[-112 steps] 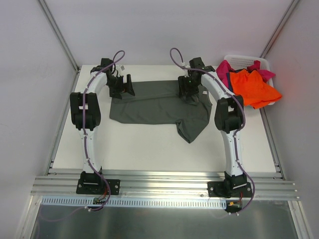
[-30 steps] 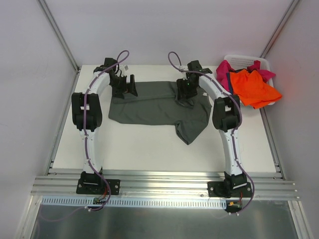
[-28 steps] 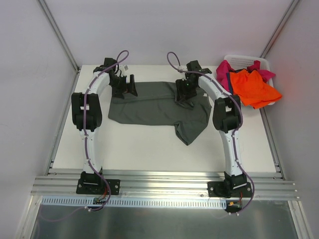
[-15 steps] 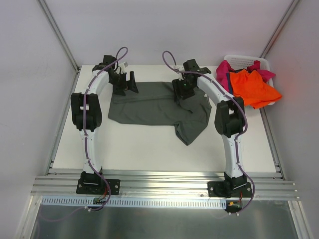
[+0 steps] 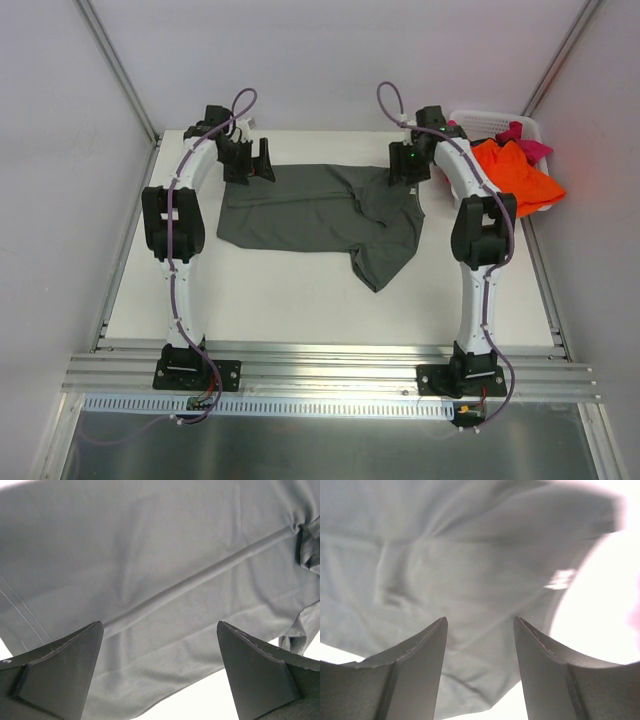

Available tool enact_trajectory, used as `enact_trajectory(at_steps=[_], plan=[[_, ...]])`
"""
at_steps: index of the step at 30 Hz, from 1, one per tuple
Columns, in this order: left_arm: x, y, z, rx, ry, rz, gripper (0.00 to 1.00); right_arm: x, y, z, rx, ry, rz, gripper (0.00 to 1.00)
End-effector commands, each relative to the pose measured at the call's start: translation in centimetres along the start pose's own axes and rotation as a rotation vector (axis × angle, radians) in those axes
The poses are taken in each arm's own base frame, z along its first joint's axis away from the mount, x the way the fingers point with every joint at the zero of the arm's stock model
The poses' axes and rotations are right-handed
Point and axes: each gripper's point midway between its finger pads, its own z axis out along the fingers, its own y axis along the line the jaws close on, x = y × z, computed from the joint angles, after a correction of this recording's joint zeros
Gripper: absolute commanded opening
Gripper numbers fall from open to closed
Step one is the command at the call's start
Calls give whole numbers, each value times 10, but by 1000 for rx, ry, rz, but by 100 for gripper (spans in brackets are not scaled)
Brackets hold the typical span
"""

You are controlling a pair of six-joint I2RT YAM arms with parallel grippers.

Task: Fold and stack the t-shirts
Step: Fold the flattened tshirt in 1/3 of the way

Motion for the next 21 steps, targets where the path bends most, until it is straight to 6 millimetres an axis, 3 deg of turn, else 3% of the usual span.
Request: enact_trajectory(at_steps=[1, 10, 15, 21], plan=[[-6, 12, 0, -26, -4, 17, 99, -36, -17, -21, 11, -105, 29, 59], [8, 29, 15, -70, 39, -15, 99, -60, -43, 6, -22, -156, 135, 61], [12, 28, 15, -66, 48, -23, 99, -60, -24, 6, -128, -150, 183, 61], [18, 30, 11, -84, 58, -26, 99, -34, 0, 14, -226, -62, 244, 61]])
